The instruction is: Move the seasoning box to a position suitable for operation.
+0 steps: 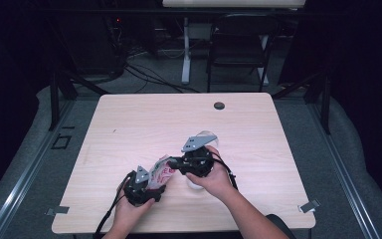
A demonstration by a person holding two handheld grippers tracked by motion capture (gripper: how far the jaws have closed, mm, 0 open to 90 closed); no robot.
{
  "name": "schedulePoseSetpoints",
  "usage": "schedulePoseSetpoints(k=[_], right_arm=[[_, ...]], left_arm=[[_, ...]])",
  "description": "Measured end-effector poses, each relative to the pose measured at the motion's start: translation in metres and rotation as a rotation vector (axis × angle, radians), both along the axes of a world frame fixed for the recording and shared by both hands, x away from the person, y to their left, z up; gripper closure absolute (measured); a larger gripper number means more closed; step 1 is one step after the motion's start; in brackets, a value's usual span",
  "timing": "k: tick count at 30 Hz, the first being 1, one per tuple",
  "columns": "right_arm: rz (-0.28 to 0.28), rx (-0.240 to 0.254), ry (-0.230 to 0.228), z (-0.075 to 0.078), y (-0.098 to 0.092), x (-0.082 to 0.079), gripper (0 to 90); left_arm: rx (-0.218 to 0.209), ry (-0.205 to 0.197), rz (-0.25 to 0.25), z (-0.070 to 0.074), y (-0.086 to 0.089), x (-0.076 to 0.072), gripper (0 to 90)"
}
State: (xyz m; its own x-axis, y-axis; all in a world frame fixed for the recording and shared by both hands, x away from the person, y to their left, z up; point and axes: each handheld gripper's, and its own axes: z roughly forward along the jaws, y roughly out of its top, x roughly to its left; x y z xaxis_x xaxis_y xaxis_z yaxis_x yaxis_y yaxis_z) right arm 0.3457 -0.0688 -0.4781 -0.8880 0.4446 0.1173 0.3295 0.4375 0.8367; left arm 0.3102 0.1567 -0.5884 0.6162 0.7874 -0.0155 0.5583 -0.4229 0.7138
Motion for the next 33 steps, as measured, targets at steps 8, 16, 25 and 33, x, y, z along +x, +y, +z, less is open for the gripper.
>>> schedulePoseSetpoints(k=[8,16,25,33], right_arm=[[-0.003,-0.004,-0.002,0.0000,-0.0009,-0.0004,78.7],[-0.007,-0.004,-0.004,0.0000,-0.0007,-0.0013,77.9],[-0.004,-0.009,-0.009,0.0002,-0.0006,-0.0017,77.0],[-0.009,-0.006,-0.011,0.0007,-0.0014,-0.0020,77.0]], left_arm=[[0.013,0.013,-0.002,-0.0005,-0.0012,0.0015,14.6],[0.005,0.011,0.005,-0.0005,-0.0009,0.0021,17.5],[-0.005,-0.005,0.010,0.0000,-0.0021,0.0014,27.7],[-0.007,-0.023,0.018,0.0007,-0.0014,0.0006,39.3]])
